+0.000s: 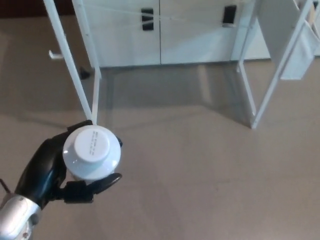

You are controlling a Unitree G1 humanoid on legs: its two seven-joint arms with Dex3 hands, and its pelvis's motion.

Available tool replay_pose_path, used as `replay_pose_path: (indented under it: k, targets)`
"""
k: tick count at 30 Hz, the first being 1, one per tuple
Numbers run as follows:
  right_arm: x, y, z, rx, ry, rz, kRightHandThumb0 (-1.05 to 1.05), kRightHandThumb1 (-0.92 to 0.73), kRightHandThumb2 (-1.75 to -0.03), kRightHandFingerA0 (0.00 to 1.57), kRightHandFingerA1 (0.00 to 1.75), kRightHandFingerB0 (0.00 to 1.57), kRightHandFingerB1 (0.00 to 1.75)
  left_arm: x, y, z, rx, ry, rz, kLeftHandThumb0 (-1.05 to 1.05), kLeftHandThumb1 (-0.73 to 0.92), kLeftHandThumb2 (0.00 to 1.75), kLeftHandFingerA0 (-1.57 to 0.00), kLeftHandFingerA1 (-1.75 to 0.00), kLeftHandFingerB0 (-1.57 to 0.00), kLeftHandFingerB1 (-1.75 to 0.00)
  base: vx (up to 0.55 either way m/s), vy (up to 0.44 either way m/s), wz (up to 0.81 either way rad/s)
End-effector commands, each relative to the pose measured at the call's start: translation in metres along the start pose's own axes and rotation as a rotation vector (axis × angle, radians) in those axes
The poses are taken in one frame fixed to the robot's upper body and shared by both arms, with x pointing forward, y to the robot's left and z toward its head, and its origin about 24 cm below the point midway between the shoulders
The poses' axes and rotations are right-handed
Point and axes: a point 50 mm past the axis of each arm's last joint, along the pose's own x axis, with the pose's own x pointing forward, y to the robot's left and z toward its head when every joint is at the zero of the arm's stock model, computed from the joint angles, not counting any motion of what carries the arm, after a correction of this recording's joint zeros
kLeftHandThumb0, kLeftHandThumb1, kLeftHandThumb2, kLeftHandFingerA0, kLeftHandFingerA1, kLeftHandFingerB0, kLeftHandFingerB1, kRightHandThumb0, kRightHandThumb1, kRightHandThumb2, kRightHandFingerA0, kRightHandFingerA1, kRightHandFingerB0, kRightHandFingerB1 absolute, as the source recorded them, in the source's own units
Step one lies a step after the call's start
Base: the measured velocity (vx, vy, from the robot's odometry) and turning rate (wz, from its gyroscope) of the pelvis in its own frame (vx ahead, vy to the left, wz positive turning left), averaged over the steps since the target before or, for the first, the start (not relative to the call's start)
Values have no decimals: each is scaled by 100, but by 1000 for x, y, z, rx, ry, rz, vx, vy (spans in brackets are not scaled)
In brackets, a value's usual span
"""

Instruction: The robot picks up a bottle from a person using its left hand and walk towards the table in frontand put the bottle on the table.

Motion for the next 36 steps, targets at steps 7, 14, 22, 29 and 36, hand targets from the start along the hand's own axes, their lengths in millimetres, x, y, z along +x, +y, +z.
replay_pose_path:
  k: [7,14,22,29,36]
  targets:
    - [-3,-6,-9,7,33,-10,-39,-65,-58,79,50,59,43,-4,3,4,-96,-12,11,-19,66,85,-96,-138,-78,-111,443,-104,-1]
    - [-2,-5,-9,6,35,-9,-38,-66,-58,80,52,59,43,-5,3,8,-116,-29,-1,-20,66,87,-94,-145,-77,-114,395,77,-25]
    - [-3,-4,-11,9,32,2,-41,-62,-60,77,55,58,45,-8,0,15,-108,-51,-7,-20,63,91,-94,-146,-77,-117,512,234,-9]
    - [-4,-3,-14,-11,38,11,-40,-66,-60,77,53,59,45,-11,-4,23,-117,-74,-30,-20,68,84,-95,-145,-76,-114,158,-97,7]
    - [-5,-1,-16,-57,48,20,-43,-66,-60,80,51,60,43,-13,-8,23,-115,-75,-35,-19,66,87,-95,-144,-77,-114,188,-76,2]
